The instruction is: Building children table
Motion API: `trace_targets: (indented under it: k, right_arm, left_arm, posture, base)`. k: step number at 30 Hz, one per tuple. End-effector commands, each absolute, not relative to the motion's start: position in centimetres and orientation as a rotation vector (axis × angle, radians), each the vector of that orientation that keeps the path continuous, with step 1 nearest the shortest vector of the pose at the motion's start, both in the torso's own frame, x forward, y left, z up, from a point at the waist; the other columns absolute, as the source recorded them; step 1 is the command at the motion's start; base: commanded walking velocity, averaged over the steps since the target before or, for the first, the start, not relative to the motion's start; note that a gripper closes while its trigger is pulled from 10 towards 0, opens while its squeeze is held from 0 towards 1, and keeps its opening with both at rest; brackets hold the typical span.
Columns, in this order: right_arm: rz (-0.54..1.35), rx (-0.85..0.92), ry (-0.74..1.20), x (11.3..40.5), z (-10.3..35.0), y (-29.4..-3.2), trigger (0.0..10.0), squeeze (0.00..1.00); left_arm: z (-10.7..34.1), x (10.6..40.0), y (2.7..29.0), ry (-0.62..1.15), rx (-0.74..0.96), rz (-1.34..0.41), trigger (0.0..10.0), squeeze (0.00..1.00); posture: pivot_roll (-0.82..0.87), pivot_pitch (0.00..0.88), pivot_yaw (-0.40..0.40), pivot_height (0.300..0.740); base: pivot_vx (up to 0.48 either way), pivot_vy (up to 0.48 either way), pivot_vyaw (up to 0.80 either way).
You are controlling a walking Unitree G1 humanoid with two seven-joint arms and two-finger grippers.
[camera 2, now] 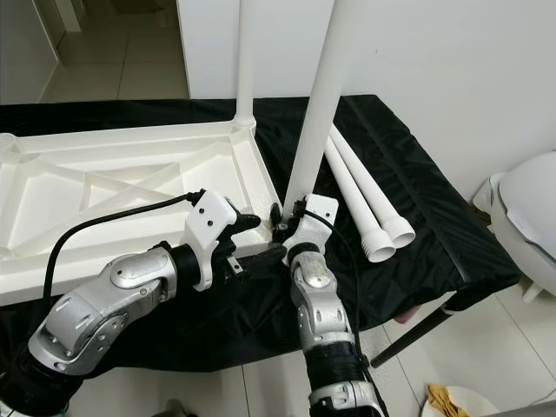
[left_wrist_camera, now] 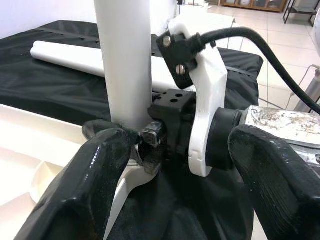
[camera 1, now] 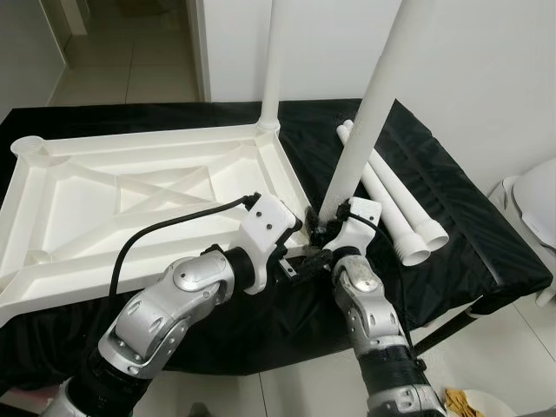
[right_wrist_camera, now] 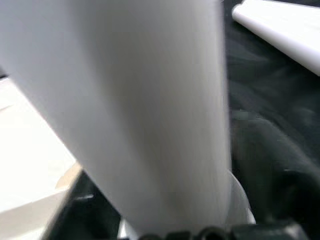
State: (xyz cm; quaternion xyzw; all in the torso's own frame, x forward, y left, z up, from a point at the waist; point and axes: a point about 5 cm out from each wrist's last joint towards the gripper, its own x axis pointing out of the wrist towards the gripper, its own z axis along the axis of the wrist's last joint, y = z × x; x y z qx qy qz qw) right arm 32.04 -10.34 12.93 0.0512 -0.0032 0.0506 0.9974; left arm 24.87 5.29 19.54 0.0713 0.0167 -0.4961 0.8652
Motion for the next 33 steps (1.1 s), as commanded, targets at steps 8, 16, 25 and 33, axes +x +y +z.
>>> trace_targets:
  k: [8, 16, 25, 33]
  right_arm:
    - [0.179, 0.081, -0.024, 32.2, 13.1, -12.1, 10.0, 1.00]
    - [0.321, 0.033, -0.044, 33.0, 13.6, -14.1, 10.0, 1.00]
    - [0.548, -0.044, -0.048, 33.6, 13.6, -15.3, 10.0, 0.00]
    - [0.712, -0.068, -0.048, 34.5, 13.9, -15.2, 10.0, 0.00]
  left_arm:
    - [19.4, 24.5, 5.0, 0.039, 0.156, -1.110, 10.0, 0.00]
    - [19.2, 24.5, 5.2, 0.044, 0.157, -1.100, 10.0, 0.00]
    - [19.2, 24.4, 5.3, 0.047, 0.160, -1.097, 10.0, 0.00]
    - [19.3, 24.4, 5.5, 0.047, 0.166, -1.095, 10.0, 0.00]
  posture:
    - [-0.04, 0.001, -0.044, 0.740]
    - [-0.03, 0.007, -0.047, 0.740]
    - [-0.02, 0.006, -0.042, 0.740]
    - [-0.01, 0.007, -0.035, 0.740]
  base:
    - [0.000, 0.000, 0.00]
    - [0.000, 0.000, 0.00]
    - [0.000, 0.000, 0.00]
    - [0.000, 0.000, 0.00]
